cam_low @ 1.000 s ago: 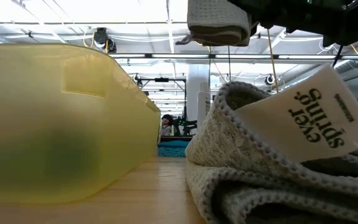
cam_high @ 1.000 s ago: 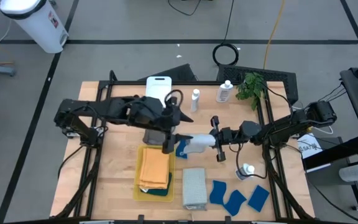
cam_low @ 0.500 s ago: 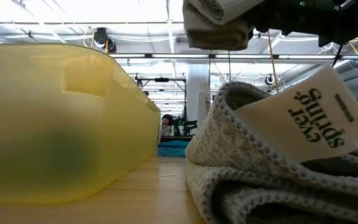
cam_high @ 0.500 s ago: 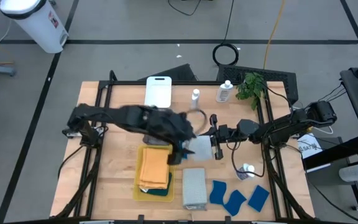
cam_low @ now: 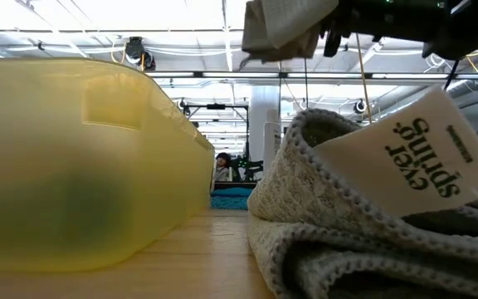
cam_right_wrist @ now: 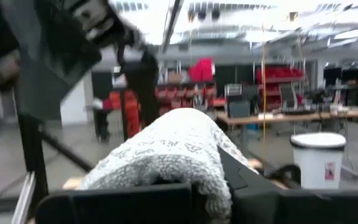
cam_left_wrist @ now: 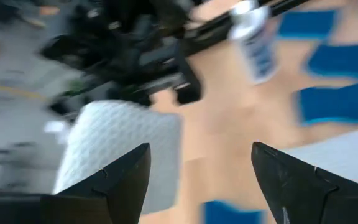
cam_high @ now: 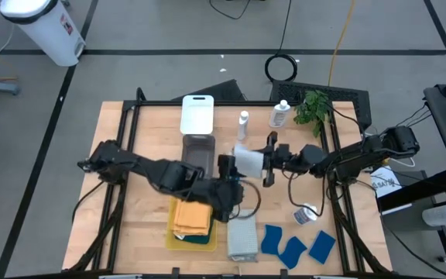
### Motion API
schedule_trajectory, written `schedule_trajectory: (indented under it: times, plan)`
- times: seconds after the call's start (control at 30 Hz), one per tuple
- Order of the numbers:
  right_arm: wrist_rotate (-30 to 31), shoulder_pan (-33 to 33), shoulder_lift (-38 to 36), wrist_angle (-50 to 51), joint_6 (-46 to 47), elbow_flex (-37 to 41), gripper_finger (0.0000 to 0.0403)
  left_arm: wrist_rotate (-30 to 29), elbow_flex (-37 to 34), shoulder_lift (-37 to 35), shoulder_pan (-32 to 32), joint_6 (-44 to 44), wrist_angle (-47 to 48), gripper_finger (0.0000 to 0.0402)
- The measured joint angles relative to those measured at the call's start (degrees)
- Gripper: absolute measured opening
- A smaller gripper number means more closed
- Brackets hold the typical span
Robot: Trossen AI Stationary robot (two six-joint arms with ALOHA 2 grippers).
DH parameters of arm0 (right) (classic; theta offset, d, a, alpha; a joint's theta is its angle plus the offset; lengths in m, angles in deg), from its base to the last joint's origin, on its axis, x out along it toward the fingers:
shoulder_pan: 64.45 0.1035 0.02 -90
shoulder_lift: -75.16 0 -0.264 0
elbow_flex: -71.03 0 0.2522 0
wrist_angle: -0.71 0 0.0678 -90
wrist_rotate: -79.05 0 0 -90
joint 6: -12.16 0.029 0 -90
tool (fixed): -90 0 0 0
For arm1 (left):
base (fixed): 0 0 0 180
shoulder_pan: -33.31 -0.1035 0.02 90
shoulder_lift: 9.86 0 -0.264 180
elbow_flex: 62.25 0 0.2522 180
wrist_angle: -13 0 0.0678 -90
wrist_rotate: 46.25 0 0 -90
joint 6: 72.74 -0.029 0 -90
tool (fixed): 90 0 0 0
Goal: Pick & Place Kitchen Items
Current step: Put the gray towel into the yellow bin
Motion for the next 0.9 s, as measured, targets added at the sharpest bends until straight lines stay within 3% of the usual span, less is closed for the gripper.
schedule_trajectory:
  times: [0.33,0.6,0.9]
  plan:
    - [1.38,-1.24,0.00,-10.93,1.47,-0.49,0.0000,-20.94,-0.02,5.13,1.65,-6.98,-0.92,0.0280]
    - [1.07,-1.23,0.00,-10.64,1.50,-2.41,0.0000,-37.67,-0.04,12.67,1.18,-19.05,-13.87,0.0280]
    - [-0.09,-0.37,0.00,-8.54,1.50,-2.45,0.0000,-45.39,-0.07,14.90,-0.76,-23.24,-19.67,0.0280]
